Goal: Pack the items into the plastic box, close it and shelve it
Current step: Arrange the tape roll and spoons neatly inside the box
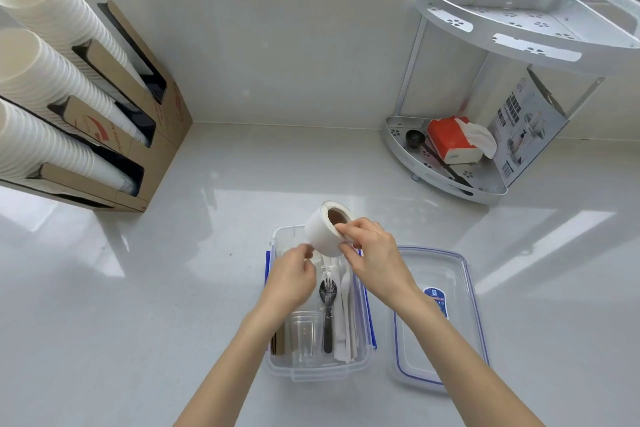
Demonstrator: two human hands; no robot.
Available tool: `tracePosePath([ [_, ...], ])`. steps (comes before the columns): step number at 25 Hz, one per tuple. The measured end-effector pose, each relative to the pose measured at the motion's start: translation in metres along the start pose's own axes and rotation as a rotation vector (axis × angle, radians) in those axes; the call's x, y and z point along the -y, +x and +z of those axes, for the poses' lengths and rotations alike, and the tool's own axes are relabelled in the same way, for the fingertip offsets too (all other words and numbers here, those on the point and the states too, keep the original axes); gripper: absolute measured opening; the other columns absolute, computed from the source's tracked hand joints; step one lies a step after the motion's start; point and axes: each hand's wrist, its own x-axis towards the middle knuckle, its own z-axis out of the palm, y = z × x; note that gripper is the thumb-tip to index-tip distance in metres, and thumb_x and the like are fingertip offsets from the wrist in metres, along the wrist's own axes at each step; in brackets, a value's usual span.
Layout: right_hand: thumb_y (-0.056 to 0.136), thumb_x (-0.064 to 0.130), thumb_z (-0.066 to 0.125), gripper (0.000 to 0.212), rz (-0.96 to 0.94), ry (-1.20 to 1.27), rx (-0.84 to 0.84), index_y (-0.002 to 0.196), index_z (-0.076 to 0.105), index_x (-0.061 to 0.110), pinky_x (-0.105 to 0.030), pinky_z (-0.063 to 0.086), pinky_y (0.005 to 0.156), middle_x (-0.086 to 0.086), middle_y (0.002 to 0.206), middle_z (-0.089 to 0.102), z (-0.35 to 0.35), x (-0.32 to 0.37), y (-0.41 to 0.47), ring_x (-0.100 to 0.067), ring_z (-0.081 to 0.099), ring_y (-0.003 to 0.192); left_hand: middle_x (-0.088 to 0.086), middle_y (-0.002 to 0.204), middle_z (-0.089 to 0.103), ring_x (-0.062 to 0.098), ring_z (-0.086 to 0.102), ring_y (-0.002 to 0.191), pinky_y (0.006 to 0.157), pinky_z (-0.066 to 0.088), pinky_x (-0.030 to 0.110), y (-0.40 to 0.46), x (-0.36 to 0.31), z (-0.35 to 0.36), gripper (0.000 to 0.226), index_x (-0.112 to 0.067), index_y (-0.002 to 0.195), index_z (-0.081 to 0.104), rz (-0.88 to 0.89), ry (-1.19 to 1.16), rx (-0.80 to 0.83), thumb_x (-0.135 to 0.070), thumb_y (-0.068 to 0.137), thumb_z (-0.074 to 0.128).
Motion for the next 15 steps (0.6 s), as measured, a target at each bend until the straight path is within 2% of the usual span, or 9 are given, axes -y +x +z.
tracePosePath([
  [2, 0.088, 0.008, 0.052, 0.032, -0.007, -0.007, 0.022, 0.120, 0.058, 0.009, -0.019, 0.036, 0.091, -0.009, 0.113, 0.061, 0.007, 0.002, 0.003, -0.022, 0.051, 0.106, 0.012, 0.123, 0.056, 0.027, 0.051, 0.110, 0.092, 0.039, 0.033, 0.000, 0.010, -0.016, 0.037, -0.010, 0.122, 0.050, 0.024, 0.001, -0.183, -0.008, 0.086, 0.042],
  [3, 0.088, 0.008, 0.052, 0.032, -0.011, -0.017, 0.037, 0.120, 0.058, 0.009, -0.018, 0.034, 0.091, -0.009, 0.113, 0.061, 0.011, 0.003, 0.005, -0.022, 0.050, 0.106, 0.013, 0.123, 0.052, 0.028, 0.048, 0.111, 0.092, 0.039, 0.035, 0.000, 0.016, -0.021, 0.039, -0.012, 0.124, 0.047, 0.003, 0.029, -0.222, -0.011, 0.085, 0.045],
  [5, 0.089, 0.008, 0.050, 0.032, -0.025, -0.044, 0.074, 0.120, 0.058, 0.010, -0.014, 0.030, 0.088, -0.009, 0.114, 0.060, 0.021, 0.004, 0.006, -0.022, 0.049, 0.108, 0.015, 0.127, 0.043, 0.030, 0.040, 0.120, 0.097, 0.037, 0.037, -0.002, 0.027, -0.025, 0.051, -0.013, 0.132, 0.036, -0.095, 0.067, -0.182, -0.018, 0.083, 0.052],
  [7, 0.090, 0.009, 0.049, 0.033, -0.033, -0.072, 0.126, 0.121, 0.057, 0.011, -0.020, 0.033, 0.091, -0.008, 0.116, 0.059, 0.032, 0.006, 0.005, -0.022, 0.047, 0.110, 0.016, 0.131, 0.039, 0.030, 0.037, 0.124, 0.099, 0.036, 0.037, -0.007, 0.037, -0.022, 0.061, -0.013, 0.135, 0.029, -0.165, 0.074, -0.080, -0.024, 0.082, 0.056],
  [9, 0.091, 0.010, 0.046, 0.033, -0.035, -0.128, 0.187, 0.122, 0.056, 0.012, -0.032, 0.040, 0.094, -0.007, 0.118, 0.057, 0.041, 0.008, 0.004, -0.023, 0.046, 0.111, 0.014, 0.128, 0.041, 0.029, 0.045, 0.119, 0.097, 0.039, 0.037, -0.011, 0.044, -0.016, 0.058, -0.015, 0.133, 0.031, -0.172, 0.052, -0.012, -0.025, 0.081, 0.056],
  [11, 0.091, 0.009, 0.044, 0.032, -0.030, -0.176, 0.226, 0.121, 0.056, 0.010, -0.039, 0.043, 0.094, -0.008, 0.119, 0.056, 0.047, 0.010, 0.005, -0.025, 0.046, 0.112, 0.012, 0.123, 0.046, 0.028, 0.052, 0.110, 0.089, 0.041, 0.034, -0.013, 0.049, -0.012, 0.050, -0.015, 0.129, 0.036, -0.162, 0.025, -0.003, -0.022, 0.083, 0.053],
  [15, 0.091, 0.008, 0.043, 0.033, -0.030, -0.171, 0.213, 0.123, 0.054, 0.011, -0.038, 0.043, 0.094, -0.009, 0.119, 0.056, 0.052, 0.010, 0.006, -0.024, 0.046, 0.113, 0.011, 0.118, 0.051, 0.028, 0.054, 0.101, 0.076, 0.036, 0.027, -0.013, 0.050, -0.012, 0.042, -0.014, 0.126, 0.038, -0.137, 0.038, -0.046, -0.015, 0.085, 0.047],
])
